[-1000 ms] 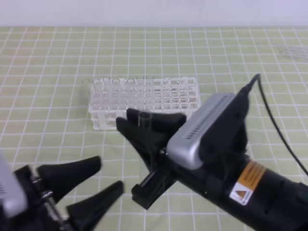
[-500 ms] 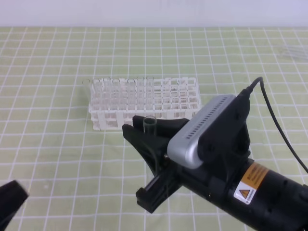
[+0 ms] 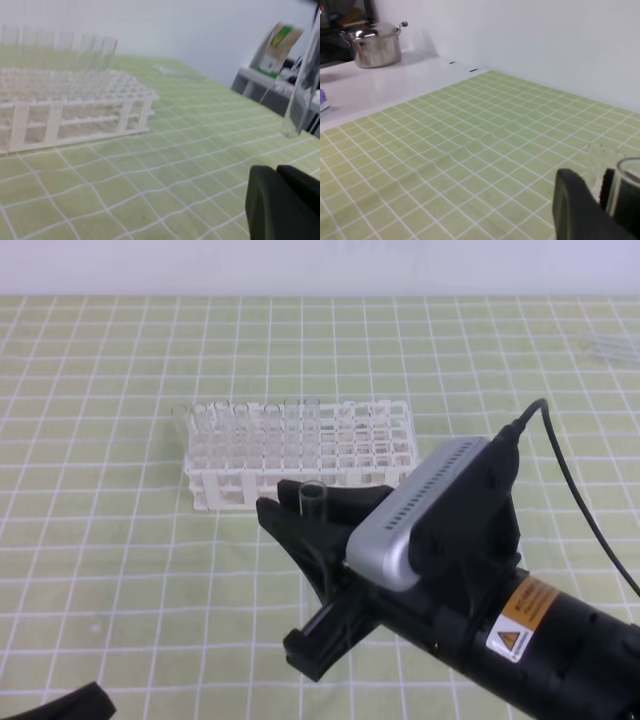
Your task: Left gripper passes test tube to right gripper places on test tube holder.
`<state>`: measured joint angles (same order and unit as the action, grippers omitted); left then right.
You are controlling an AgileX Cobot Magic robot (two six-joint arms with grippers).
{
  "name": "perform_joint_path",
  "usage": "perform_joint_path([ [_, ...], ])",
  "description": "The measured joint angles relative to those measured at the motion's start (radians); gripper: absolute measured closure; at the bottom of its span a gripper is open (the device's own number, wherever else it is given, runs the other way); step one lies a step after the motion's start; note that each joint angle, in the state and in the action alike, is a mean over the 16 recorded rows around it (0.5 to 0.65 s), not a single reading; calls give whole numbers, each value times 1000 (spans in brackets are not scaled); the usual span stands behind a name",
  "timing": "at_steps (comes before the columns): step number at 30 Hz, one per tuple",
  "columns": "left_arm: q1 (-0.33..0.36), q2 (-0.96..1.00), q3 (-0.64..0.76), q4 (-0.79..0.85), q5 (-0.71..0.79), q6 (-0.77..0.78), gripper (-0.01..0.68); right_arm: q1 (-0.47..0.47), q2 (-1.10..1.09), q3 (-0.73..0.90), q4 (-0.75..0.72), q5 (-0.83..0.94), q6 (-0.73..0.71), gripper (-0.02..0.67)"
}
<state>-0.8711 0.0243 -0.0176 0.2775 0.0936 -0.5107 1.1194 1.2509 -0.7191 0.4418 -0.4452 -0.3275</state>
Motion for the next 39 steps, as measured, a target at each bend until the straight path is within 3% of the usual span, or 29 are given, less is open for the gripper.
perform_joint_path([
  [7, 0, 0, 27, -5, 36, -11, 674, -48, 0, 0, 55, 3, -56, 562],
  [13, -1, -1, 27, -5, 45, -14, 674, -145, 5, 0, 86, -12, -94, 562],
  [21, -1, -2, 25, -6, 46, -14, 675, -286, 27, 0, 78, -82, -102, 562],
  [29, -1, -2, 24, -6, 48, -14, 675, -350, 47, 0, 58, -123, -97, 562],
  [39, -1, -1, 25, -6, 46, -14, 675, -429, 91, 0, -202, -181, 163, 562],
])
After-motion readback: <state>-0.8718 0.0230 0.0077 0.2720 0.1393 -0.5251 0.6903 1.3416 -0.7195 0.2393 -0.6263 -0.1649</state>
